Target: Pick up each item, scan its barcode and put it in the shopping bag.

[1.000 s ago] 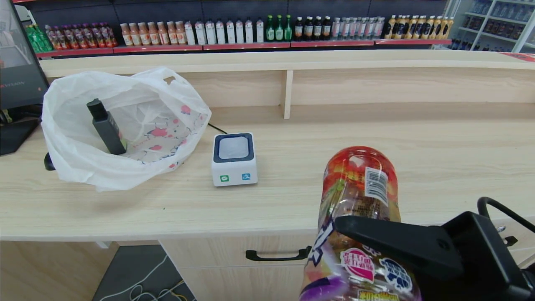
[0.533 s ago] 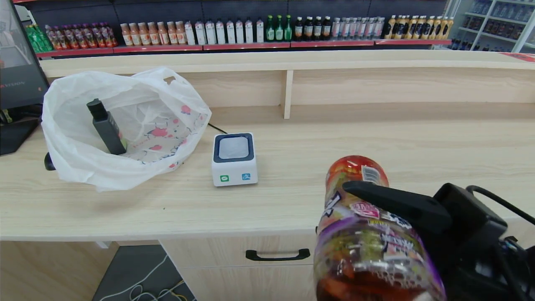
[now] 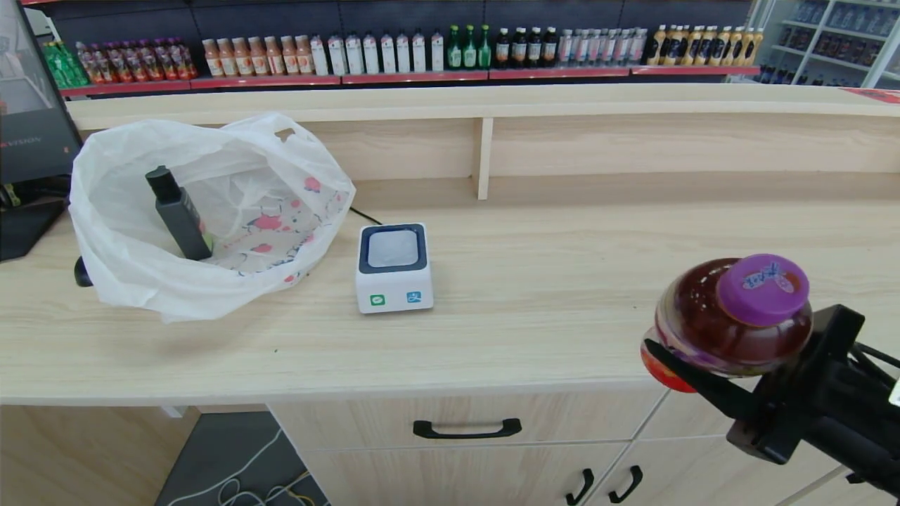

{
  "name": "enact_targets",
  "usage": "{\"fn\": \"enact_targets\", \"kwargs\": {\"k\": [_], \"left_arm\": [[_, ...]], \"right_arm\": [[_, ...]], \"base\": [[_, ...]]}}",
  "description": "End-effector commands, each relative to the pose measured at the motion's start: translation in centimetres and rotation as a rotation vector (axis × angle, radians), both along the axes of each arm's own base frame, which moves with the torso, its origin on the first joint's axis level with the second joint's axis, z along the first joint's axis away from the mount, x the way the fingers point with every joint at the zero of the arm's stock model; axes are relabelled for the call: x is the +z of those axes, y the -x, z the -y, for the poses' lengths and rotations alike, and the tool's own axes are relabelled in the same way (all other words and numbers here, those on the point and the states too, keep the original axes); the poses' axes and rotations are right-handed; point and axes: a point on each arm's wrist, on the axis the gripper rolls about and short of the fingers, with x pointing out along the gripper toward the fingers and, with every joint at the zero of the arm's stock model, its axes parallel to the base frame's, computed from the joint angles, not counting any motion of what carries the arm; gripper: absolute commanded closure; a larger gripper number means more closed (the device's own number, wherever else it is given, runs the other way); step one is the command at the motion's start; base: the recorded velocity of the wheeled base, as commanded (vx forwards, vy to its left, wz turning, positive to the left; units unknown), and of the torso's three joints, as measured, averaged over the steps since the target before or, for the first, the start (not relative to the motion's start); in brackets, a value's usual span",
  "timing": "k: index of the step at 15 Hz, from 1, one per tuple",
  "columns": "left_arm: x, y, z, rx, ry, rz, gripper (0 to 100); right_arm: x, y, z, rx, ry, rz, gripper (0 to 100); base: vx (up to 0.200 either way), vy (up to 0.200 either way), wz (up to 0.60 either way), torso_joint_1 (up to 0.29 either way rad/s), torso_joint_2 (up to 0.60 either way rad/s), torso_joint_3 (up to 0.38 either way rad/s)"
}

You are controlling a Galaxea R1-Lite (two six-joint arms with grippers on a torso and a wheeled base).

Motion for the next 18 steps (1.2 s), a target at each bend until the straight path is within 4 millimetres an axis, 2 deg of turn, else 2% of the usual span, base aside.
{"fn": "enact_targets", "kwargs": {"k": [1,3,4,6,7,9,10,13,16,18], "left_arm": [[0.0,0.0,0.0,0.0,0.001,0.0,0],[0.0,0.0,0.0,-0.002,0.001,0.0,0],[0.0,0.0,0.0,0.0,-0.001,0.0,0],[0.0,0.0,0.0,0.0,0.001,0.0,0],[0.0,0.0,0.0,0.0,0.001,0.0,0],[0.0,0.0,0.0,0.0,0.001,0.0,0],[0.0,0.0,0.0,-0.002,0.001,0.0,0],[0.0,0.0,0.0,0.0,-0.001,0.0,0],[0.0,0.0,0.0,0.0,0.001,0.0,0],[0.0,0.0,0.0,0.0,0.001,0.0,0]], "right_arm": [[-0.2,0.7,1.0,-0.028,-0.021,-0.026,100],[0.5,0.7,1.0,-0.012,-0.065,-0.021,100],[0.9,0.0,0.7,-0.003,-0.081,-0.027,100],[2.7,-1.5,0.6,0.025,-0.101,0.042,100],[3.6,-1.4,1.3,0.007,-0.139,0.058,100],[3.5,-0.4,1.7,0.025,-0.191,-0.04,100],[3.1,1.2,2.3,0.011,-0.271,-0.161,100],[2.9,4.0,3.6,-0.035,-0.419,-0.238,100],[2.8,4.3,4.5,-0.291,-0.67,-0.331,100],[2.7,4.4,4.7,-0.337,-0.692,-0.341,100]], "base": [[0.0,0.0,0.0,0.0,0.0,0.0],[0.0,0.0,0.0,0.0,0.0,0.0],[0.0,0.0,0.0,0.0,0.0,0.0],[0.0,0.0,0.0,0.0,0.0,0.0],[0.0,0.0,0.0,0.0,0.0,0.0],[0.0,0.0,0.0,0.0,0.0,0.0],[0.0,0.0,0.0,0.0,0.0,0.0],[0.0,0.0,0.0,0.0,0.0,0.0],[0.0,0.0,0.0,0.0,0.0,0.0],[0.0,0.0,0.0,0.0,0.0,0.0]]}}
